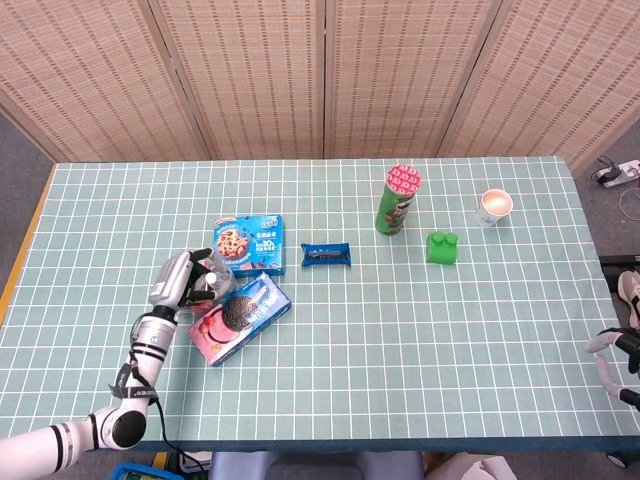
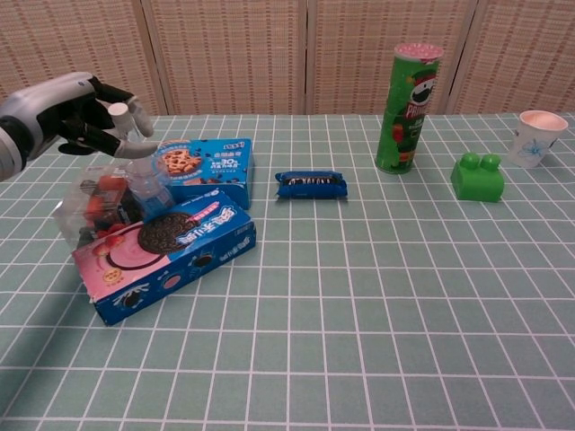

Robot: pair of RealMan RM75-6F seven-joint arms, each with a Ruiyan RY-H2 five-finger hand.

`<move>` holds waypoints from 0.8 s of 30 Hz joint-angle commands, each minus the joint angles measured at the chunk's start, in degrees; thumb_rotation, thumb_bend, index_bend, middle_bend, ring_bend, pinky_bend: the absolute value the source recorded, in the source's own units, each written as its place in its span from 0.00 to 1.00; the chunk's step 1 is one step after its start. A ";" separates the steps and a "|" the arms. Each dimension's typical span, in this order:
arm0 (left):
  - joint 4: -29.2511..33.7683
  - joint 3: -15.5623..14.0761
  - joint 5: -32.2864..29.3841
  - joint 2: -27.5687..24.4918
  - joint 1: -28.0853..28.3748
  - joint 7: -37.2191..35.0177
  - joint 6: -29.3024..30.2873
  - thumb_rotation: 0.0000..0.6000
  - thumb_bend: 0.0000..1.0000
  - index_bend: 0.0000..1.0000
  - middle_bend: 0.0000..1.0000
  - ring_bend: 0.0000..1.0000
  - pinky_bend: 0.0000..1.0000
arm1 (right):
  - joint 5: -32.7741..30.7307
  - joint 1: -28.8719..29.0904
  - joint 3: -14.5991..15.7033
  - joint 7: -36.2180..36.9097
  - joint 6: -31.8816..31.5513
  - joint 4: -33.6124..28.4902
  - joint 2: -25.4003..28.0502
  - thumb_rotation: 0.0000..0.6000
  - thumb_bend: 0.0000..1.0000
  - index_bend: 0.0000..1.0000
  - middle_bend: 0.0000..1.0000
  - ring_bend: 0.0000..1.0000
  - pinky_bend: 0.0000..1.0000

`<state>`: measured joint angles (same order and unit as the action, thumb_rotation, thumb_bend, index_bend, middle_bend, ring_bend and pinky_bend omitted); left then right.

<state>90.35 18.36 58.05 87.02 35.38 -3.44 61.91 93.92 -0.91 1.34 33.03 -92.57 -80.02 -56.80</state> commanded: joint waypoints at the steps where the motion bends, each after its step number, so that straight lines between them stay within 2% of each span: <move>1: -0.16 0.08 -0.03 0.02 0.08 -0.24 -0.31 1.00 0.35 0.69 1.00 1.00 1.00 | -0.06 0.00 -0.02 0.13 0.01 0.04 0.01 1.00 0.47 0.49 0.46 0.36 0.63; 7: -0.44 0.05 -0.01 -0.10 0.12 -0.80 -1.03 1.00 0.45 0.69 1.00 1.00 1.00 | -0.17 0.07 -0.06 0.41 0.21 0.19 0.00 1.00 0.47 0.49 0.45 0.36 0.63; 20: -0.39 -0.05 1.42 0.04 -0.03 -1.01 -0.26 1.00 0.47 0.72 1.00 1.00 1.00 | -0.20 -0.01 -0.11 0.67 0.03 0.35 -0.02 1.00 0.47 0.49 0.45 0.36 0.63; 24: -0.25 -0.23 2.00 0.29 -0.07 -0.15 0.60 1.00 0.52 0.73 1.00 1.00 1.00 | -0.22 -0.02 -0.12 0.69 0.06 0.38 -0.03 1.00 0.47 0.49 0.46 0.36 0.63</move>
<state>90.07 18.16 60.01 87.27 35.33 -3.64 62.47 93.70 -0.92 1.23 33.73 -92.51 -79.64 -56.83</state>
